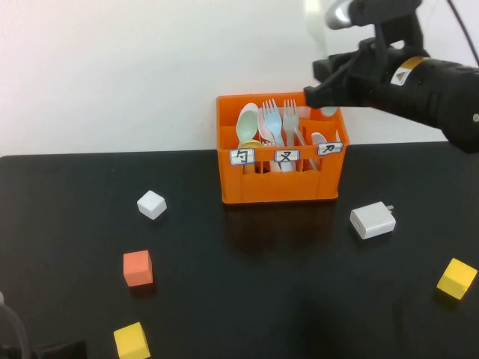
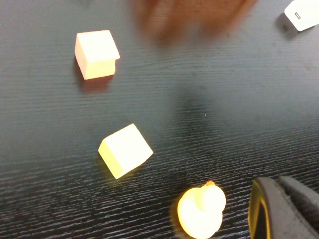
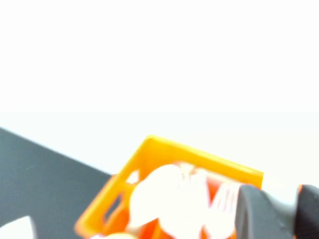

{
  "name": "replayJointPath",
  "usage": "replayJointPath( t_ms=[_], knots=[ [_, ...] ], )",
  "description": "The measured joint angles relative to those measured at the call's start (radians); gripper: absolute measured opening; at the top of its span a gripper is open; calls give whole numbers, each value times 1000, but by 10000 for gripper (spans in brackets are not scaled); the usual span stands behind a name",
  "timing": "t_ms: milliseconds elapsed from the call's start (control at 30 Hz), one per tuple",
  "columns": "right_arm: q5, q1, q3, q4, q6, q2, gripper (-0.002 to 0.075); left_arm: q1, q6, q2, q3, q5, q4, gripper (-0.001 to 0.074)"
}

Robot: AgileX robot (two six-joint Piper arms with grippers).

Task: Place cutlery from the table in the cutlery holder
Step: Place the knife on the box

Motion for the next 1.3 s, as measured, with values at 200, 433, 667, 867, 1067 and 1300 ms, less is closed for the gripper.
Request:
replayJointPath(
  t_ms=[200,433,667,867,1067,1300],
  knots=[
    [-138,-32,0,2,3,86,150,0,0,0,0,-4,0,-2],
    [-276,-36,0,2,-8,202,150,0,0,0,0,-10,10,-1],
    [-322,-41,0,5,-33,269,150,0,0,0,0,-10,16,-1],
    [-414,-41,0,8,-95,307,150,0,0,0,0,-17,19,-1],
    [-447,-41,0,8,-109,343,150,0,0,0,0,-17,19,-1],
    [-441,-41,0,99,-109,354,347,0,0,0,0,-17,21,-1]
  ],
)
